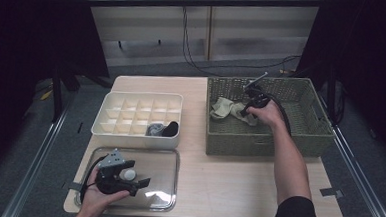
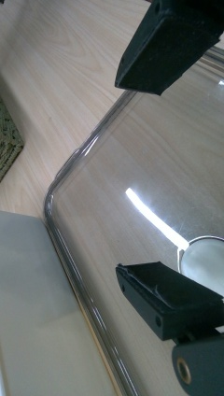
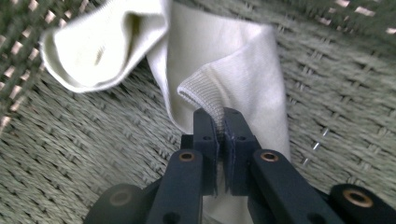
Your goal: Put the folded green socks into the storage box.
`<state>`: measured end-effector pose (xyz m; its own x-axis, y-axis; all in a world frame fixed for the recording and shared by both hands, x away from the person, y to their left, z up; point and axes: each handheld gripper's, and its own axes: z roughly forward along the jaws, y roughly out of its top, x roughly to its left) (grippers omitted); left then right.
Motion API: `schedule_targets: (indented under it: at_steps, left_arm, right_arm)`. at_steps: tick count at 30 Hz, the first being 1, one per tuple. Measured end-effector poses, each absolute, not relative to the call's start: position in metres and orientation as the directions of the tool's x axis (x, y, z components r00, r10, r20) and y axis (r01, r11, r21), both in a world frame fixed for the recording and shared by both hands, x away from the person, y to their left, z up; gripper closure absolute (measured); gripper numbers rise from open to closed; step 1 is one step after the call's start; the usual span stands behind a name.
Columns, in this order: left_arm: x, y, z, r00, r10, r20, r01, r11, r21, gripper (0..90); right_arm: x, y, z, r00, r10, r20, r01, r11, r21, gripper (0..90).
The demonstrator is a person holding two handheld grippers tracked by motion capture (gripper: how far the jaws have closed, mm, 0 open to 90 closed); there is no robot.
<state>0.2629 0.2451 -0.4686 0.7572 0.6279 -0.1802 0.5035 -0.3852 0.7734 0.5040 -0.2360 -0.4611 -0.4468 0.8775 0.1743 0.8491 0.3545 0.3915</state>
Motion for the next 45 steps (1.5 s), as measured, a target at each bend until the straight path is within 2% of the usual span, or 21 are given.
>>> schedule_targets:
  at_steps: [20, 45]
  left_arm:
    - [0.258, 0.247, -0.464, 0.763, 0.623, -0.17, 0.488, -0.383, 0.785, 8.9]
    - [0.253, 0.248, -0.462, 0.77, 0.623, -0.134, 0.46, -0.398, 0.793, 8.9]
  right_arm:
    - [0.487, -0.24, -0.423, -0.474, 0.834, 0.281, 0.789, 0.262, 0.555, 86.1]
    - [0.45, -0.26, -0.386, -0.487, 0.808, 0.331, 0.701, 0.136, 0.7, 86.2]
